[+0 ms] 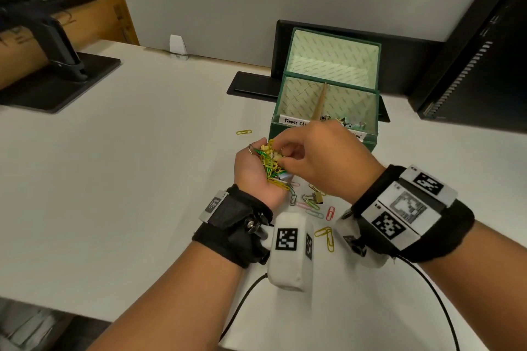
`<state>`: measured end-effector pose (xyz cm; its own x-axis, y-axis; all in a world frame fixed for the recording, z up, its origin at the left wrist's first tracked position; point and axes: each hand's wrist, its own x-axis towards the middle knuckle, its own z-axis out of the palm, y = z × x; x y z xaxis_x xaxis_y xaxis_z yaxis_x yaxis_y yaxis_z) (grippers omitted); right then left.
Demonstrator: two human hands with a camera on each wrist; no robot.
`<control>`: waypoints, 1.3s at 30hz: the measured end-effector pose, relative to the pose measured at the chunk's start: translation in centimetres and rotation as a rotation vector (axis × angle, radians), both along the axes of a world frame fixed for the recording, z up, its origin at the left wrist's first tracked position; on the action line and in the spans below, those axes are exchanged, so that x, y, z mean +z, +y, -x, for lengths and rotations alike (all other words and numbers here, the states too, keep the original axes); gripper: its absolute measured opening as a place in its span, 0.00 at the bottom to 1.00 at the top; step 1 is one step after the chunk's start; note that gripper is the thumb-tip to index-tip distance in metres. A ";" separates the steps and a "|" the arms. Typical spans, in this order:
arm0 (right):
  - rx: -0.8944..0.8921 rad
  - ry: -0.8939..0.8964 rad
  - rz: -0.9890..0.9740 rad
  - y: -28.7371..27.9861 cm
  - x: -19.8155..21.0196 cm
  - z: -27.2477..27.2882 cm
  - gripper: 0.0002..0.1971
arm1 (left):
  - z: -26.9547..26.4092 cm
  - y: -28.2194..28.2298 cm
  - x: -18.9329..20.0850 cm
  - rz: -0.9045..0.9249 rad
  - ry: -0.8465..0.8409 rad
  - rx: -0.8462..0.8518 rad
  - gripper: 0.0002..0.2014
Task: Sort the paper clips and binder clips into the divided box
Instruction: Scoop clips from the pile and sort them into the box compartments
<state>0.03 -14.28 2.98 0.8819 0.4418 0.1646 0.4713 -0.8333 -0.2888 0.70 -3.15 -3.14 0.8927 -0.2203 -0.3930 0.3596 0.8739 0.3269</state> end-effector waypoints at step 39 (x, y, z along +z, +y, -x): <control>-0.219 -0.056 -0.275 -4.7 2.0 0.3 0.07 | 0.0 0.0 0.5 0.110 -0.008 0.027 0.21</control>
